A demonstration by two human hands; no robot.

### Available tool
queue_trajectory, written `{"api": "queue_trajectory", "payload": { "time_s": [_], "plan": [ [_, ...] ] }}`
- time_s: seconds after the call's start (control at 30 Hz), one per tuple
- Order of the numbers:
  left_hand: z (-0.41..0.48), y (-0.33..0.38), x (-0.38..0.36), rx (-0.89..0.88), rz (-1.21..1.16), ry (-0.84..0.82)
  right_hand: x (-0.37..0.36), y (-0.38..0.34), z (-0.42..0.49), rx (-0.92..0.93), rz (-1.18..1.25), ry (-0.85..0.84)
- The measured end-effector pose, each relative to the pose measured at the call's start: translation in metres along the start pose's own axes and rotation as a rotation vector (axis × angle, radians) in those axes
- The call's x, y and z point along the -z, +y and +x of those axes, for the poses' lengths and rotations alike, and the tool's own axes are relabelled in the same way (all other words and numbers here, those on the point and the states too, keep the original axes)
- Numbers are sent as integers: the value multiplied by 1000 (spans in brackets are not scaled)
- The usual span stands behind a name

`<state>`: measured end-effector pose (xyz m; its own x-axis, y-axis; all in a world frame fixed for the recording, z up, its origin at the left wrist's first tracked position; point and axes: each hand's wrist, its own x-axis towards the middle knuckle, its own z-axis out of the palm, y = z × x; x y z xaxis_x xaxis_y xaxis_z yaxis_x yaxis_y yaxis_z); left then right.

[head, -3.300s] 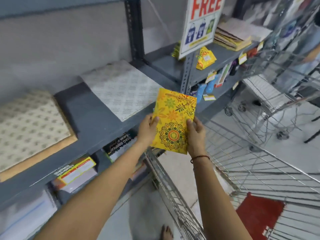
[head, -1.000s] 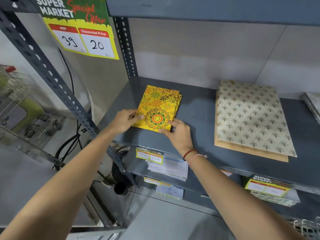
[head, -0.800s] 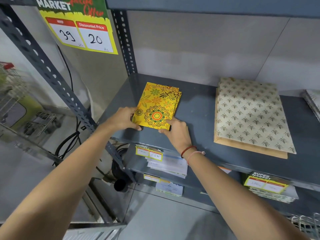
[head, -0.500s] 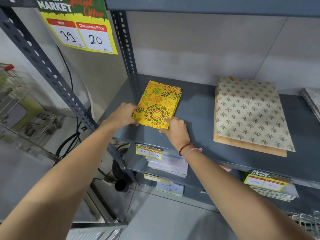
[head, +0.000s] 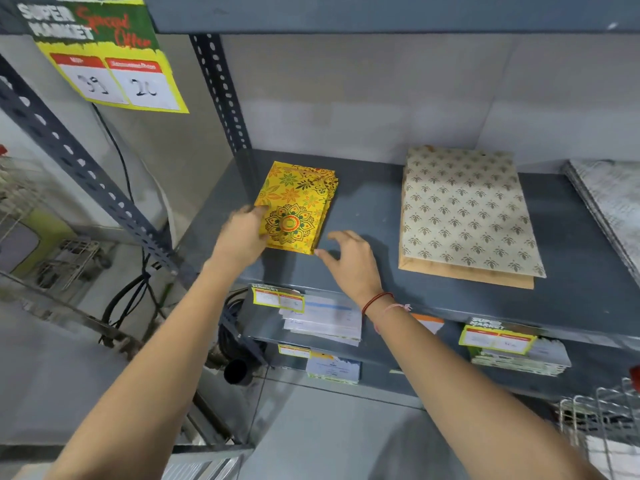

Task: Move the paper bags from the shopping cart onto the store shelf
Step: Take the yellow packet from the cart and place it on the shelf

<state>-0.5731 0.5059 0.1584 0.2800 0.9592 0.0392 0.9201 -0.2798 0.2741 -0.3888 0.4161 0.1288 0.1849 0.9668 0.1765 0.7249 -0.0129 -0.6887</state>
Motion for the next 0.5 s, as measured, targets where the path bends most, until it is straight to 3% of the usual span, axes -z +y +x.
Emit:
{"api": "queue_trajectory", "payload": {
  "time_s": [0.2, 0.5],
  "plan": [
    [-25, 109, -28, -123, -447, 179, 70, 41, -25, -41, 9, 212],
    [-55, 333, -94, -450, -640, -32, 223, 167, -116, -400, -45, 582]
  ]
}}
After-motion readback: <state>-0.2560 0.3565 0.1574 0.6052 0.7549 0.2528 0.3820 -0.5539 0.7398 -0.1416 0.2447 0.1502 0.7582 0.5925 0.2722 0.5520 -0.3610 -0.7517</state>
